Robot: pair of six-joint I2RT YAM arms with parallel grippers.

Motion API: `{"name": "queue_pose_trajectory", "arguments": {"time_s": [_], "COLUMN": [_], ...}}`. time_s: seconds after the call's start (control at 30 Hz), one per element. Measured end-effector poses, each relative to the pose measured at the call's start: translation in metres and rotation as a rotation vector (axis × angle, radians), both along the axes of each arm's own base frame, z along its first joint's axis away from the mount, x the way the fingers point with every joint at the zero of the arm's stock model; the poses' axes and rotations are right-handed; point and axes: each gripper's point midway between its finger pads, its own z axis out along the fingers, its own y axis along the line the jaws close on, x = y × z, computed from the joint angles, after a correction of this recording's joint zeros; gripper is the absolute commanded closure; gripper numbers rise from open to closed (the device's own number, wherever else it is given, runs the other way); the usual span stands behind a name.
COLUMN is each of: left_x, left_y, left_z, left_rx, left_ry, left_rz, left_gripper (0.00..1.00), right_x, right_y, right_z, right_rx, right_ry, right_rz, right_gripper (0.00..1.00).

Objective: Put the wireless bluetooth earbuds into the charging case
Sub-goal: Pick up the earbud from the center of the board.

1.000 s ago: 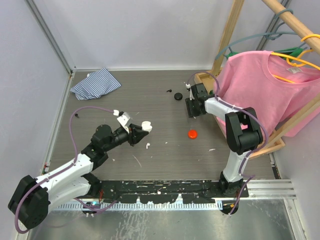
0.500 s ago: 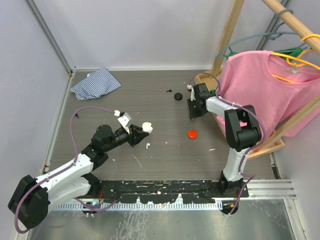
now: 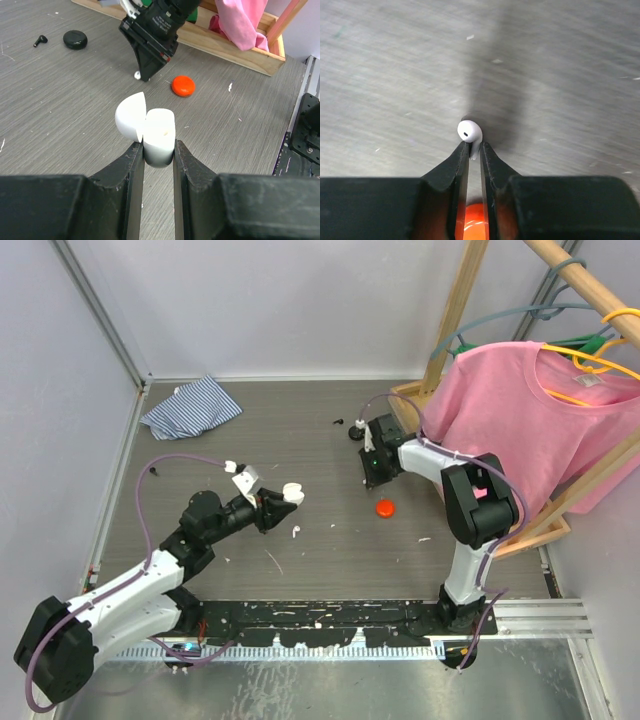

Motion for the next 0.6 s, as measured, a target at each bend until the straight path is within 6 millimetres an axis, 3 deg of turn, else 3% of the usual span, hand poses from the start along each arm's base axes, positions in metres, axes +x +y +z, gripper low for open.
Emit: {"name": "queue_pose_trajectory", "arguments": {"time_s": [0.3, 0.6], "left_x": [0.001, 0.002], "left_y": [0.001, 0.002], "left_z": [0.001, 0.003], "left_rx": [0.000, -0.006], "left_ry": [-0.002, -0.010], "left_rz": [0.010, 0.018], "left_gripper": [1.00, 1.00], "right_x": [-0.051, -0.089], "right_y": [0.045, 0.060], "right_z": [-0.001, 0.003], "right_rx": [0.008, 0.009], "right_ry": [0.062, 0.113], "right_rz": [0.094, 0.117], "right_gripper": [0.81, 0.71]}}
